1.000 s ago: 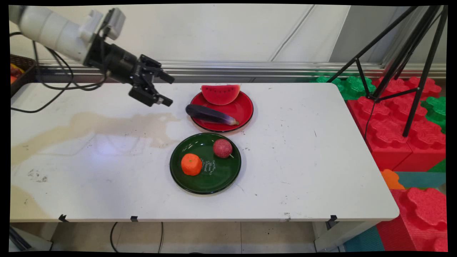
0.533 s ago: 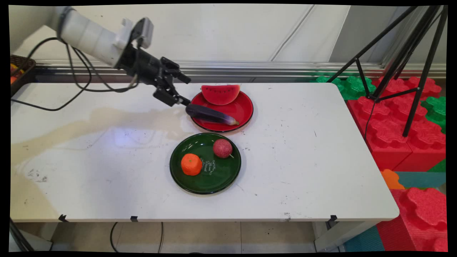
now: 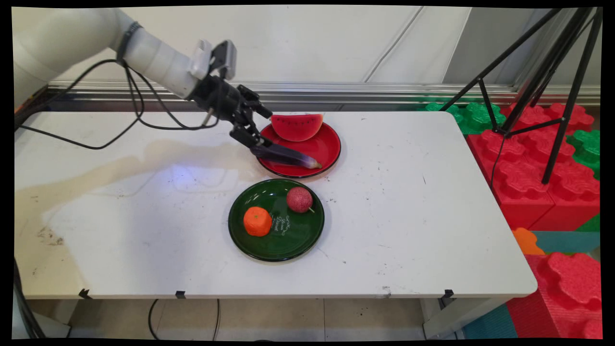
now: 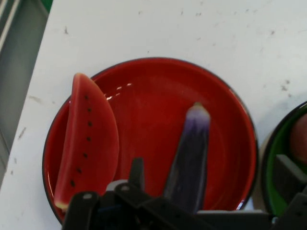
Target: Pick up the eggplant from the red plate
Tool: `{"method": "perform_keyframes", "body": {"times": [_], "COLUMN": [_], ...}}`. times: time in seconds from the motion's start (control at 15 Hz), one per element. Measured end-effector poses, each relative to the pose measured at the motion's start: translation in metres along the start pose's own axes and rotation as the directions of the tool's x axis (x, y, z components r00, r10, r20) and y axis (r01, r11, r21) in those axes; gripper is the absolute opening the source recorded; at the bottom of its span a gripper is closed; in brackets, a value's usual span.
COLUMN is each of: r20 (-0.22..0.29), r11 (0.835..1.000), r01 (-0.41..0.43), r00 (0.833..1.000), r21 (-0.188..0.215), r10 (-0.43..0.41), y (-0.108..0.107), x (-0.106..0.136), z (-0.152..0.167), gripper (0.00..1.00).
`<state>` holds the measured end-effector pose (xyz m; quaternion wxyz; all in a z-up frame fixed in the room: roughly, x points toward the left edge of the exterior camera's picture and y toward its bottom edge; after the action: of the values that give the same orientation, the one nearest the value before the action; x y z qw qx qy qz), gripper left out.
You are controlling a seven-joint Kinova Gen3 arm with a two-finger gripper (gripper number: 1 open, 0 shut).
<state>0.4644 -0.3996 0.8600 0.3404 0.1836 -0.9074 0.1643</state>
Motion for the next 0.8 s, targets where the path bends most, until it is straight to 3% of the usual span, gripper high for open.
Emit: {"method": "perform_keyframes", "body": {"times": [0.8], "r20": [0.109], "r11": [0.993], "r01": [-0.109], "r00": [0.988], "r21": [-0.042], "r10": [0.113], "y": [-0.017], "x": [-0.006], "z": [0.070], "gripper": [1.00]}}
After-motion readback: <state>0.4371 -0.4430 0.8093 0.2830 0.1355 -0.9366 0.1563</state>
